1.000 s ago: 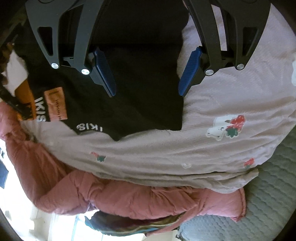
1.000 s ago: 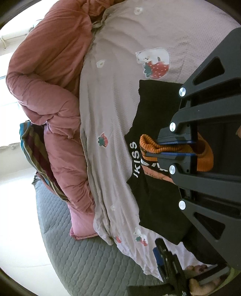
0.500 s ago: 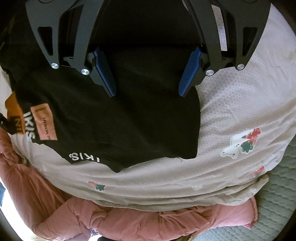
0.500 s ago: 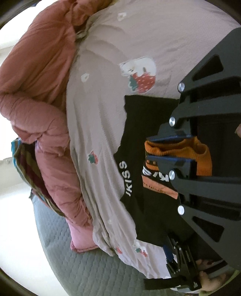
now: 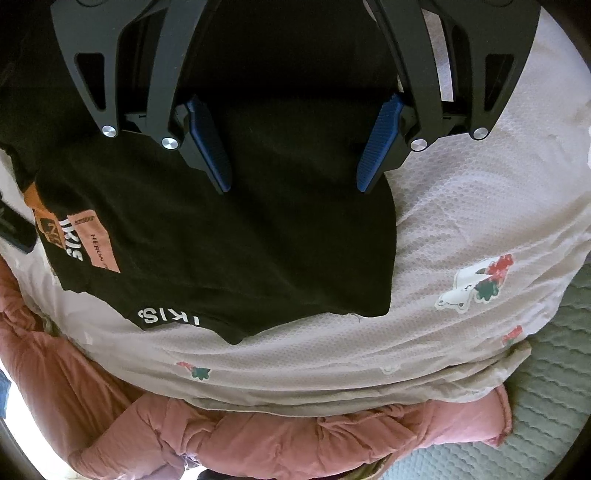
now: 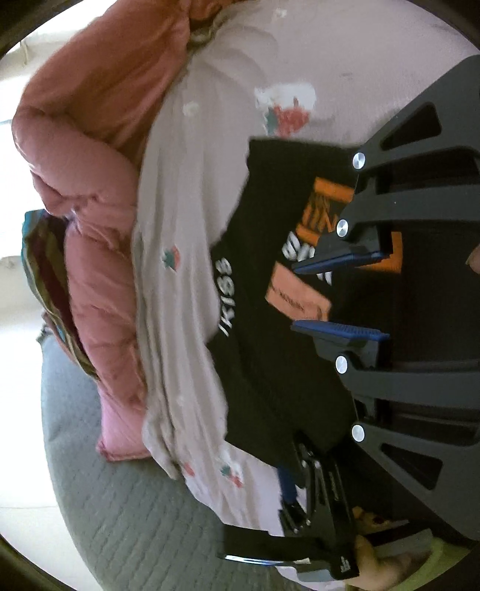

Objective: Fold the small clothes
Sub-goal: 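Withdraw the right gripper from the folded sleeves, then move both open grippers toward the hem of the black sweatshirt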

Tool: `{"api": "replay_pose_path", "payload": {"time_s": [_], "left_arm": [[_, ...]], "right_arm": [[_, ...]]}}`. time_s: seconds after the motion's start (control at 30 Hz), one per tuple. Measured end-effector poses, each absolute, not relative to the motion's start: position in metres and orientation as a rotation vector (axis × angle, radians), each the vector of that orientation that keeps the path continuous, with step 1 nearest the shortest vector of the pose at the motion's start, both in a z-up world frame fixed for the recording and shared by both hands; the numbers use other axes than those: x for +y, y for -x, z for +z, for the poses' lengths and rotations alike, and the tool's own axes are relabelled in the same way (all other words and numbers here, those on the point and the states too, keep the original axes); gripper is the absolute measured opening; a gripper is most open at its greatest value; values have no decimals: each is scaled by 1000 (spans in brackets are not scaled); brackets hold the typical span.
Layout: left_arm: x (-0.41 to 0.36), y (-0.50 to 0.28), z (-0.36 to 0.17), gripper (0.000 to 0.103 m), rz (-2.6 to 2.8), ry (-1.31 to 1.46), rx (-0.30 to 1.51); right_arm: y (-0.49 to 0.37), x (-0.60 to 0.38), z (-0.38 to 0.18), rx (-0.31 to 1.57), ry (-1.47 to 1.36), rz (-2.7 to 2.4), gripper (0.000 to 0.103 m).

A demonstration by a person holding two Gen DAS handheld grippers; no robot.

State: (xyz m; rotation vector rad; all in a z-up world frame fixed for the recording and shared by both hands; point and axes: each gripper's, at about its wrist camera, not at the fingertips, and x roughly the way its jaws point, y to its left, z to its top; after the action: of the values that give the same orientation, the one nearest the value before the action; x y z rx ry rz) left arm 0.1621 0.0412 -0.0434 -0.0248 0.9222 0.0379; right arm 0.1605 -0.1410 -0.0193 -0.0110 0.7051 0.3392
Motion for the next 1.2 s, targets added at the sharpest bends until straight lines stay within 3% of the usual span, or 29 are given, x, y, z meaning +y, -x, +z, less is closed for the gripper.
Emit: {"api": "replay_pose_path", "payload": {"time_s": [0.33, 0.97, 1.2], "left_arm": [[44, -161, -44, 62, 26, 52, 924], [50, -163, -47, 67, -38, 112, 939], [52, -158, -46, 71, -62, 108, 937]], "right_arm": [[-182, -156, -60, 894, -7, 250, 30], [-195, -135, -61, 1025, 147, 173, 38], [-182, -142, -67, 941, 46, 119, 41]]}}
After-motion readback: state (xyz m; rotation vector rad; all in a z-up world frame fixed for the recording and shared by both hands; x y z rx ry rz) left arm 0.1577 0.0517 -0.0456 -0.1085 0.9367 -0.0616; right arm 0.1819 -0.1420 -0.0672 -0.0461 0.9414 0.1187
